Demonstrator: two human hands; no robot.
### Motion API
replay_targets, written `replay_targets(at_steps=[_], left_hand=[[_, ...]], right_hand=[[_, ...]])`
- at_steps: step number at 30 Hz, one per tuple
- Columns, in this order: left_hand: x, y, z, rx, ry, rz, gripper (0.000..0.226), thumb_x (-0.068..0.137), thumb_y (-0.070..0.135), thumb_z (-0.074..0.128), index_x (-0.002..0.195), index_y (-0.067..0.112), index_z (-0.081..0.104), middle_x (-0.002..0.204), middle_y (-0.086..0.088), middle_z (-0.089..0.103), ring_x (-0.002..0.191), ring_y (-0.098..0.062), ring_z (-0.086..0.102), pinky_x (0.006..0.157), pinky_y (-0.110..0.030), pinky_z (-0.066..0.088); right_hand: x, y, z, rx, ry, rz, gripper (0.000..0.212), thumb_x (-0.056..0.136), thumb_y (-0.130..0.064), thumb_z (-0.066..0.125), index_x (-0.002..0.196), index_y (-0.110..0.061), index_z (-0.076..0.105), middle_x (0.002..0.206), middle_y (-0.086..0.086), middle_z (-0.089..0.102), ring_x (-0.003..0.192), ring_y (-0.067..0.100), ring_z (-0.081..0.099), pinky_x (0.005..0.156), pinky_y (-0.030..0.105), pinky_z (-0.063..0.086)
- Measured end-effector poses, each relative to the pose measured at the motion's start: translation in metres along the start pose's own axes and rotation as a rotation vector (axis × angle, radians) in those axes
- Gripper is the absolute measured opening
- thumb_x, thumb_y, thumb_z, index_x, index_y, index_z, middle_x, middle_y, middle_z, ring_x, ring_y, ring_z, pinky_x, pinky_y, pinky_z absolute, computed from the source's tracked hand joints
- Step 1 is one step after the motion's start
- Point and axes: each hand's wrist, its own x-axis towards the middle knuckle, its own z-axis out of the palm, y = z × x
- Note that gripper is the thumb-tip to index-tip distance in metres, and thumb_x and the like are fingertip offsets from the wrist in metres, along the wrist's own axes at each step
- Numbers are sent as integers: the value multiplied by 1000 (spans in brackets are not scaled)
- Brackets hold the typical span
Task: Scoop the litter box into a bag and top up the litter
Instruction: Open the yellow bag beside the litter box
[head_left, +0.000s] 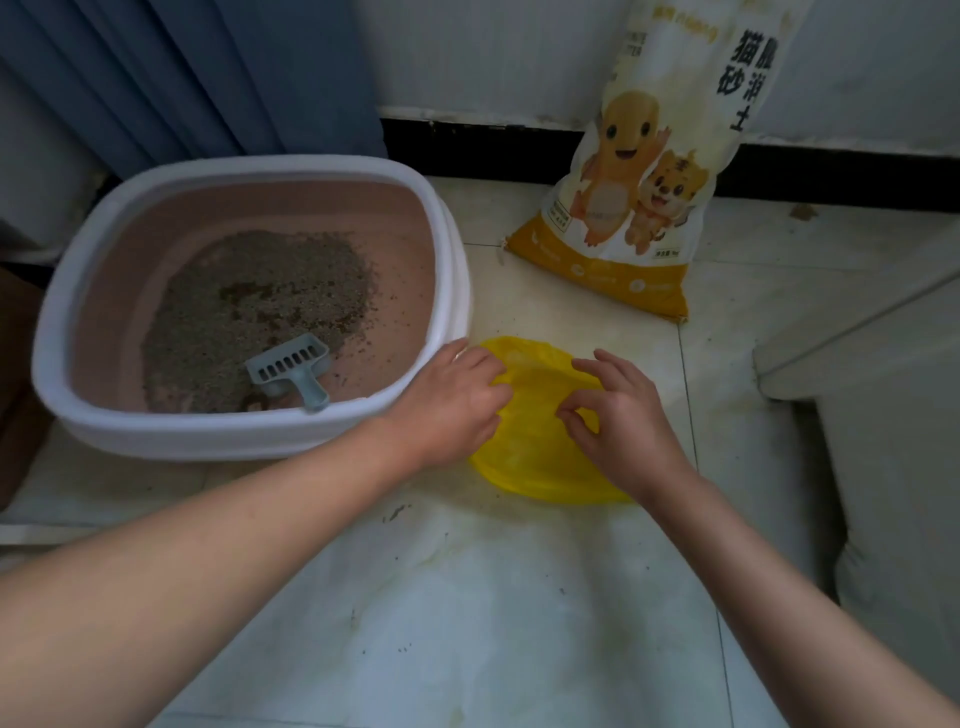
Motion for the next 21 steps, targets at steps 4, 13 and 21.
replay_targets(at_steps=[4,13,21], left_hand=[[-9,-2,-12,-65,127,-29,18,86,30,56,80,16,64,93,-4,64,90,-27,59,81,-41,45],[-32,-21,-72,-188,289,-178,6,86,20,60,83,15,61,75,-3,61,67,-27,58,55,-36,43],[-61,-45,-128,-140,236,-291,25,93,36,49,77,17,52,71,4,55,63,-22,55,51,-32,44]], right_hand=[[10,-23,-13,78,-25,44,4,87,-24,69,90,-23,70,103,-4,67,100,23,59,82,38,50],[43,-82,-49,90,-67,40,6,86,-27,66,89,-29,61,87,-11,65,77,11,64,66,31,49],[70,-137,-80,119,-252,-72,21,88,-23,60,106,-31,64,103,-16,66,81,8,65,75,34,54]])
